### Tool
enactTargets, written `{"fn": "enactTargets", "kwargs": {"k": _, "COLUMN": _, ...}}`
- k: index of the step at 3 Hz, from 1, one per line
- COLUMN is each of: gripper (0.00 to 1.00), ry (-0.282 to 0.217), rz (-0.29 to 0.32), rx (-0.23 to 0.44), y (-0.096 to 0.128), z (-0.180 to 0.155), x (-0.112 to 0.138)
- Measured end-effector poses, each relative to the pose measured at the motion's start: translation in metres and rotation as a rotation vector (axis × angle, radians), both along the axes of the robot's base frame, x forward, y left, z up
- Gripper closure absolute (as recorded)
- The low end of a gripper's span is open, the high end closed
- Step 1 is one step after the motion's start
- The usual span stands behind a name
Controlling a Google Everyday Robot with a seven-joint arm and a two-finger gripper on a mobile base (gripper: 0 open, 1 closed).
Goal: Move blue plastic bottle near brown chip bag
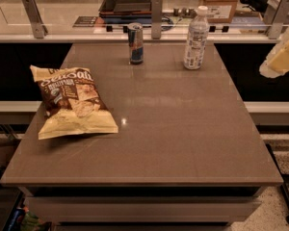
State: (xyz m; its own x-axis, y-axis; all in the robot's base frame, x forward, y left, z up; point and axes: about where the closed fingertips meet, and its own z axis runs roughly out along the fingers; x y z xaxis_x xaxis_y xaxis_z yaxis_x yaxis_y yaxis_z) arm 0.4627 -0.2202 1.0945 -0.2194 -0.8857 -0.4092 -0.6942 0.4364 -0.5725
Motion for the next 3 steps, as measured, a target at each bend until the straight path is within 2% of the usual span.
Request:
{"fn": "enactTargets", "kwargs": {"k": 2, "gripper": 0.0, "ry": -0.02, "rz": -0.008, "rx": 0.019, "y": 0.001, "z": 0.004, "x": 0.003}}
{"fn": "enactTargets", "kwargs": {"k": 3, "gripper": 0.0, "ry": -0.043, "rz": -0.039, "rx": 0.101, "y": -0.003, "z": -0.006, "x": 0.015}}
